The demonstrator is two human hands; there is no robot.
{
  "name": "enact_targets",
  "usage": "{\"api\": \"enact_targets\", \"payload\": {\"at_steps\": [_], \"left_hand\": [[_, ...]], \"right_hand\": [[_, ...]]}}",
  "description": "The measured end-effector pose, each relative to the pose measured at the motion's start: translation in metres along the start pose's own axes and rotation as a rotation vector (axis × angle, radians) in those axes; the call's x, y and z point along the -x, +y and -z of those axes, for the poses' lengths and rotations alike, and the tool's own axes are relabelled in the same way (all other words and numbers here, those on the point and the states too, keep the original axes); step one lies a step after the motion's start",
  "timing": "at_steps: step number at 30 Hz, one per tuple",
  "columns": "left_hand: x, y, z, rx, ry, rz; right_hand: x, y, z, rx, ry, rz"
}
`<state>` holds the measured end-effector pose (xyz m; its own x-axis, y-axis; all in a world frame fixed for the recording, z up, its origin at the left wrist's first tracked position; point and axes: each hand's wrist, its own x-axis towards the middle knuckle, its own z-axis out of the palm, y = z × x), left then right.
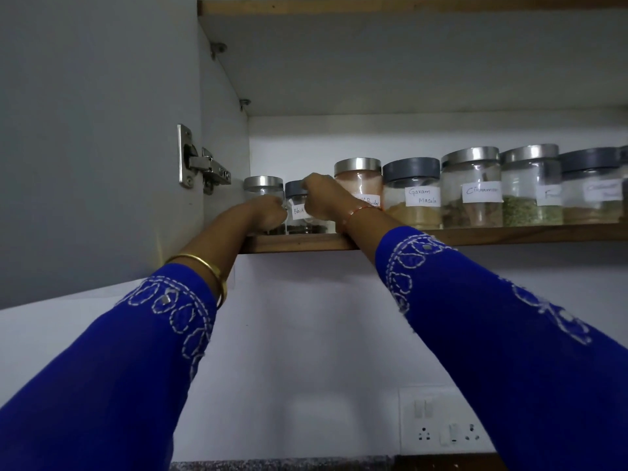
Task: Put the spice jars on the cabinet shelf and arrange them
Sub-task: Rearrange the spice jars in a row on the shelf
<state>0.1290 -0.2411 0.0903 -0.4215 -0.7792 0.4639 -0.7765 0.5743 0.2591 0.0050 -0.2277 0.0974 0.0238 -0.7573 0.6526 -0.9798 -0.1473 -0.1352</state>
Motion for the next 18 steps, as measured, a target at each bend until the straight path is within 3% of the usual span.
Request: {"api": "enact_targets", "payload": {"at_steps": [8,18], "left_hand": [[0.026,0.051,-0.006,0.083,0.071,-0.104],[0.043,0.097,-0.028,0.257,0.242,-0.154]], "right_hand": [[0.054,0.019,0.051,-0.162,0.385,0.031],[0.104,0.072,0.072,-0.028,0.547,-0.13]]}}
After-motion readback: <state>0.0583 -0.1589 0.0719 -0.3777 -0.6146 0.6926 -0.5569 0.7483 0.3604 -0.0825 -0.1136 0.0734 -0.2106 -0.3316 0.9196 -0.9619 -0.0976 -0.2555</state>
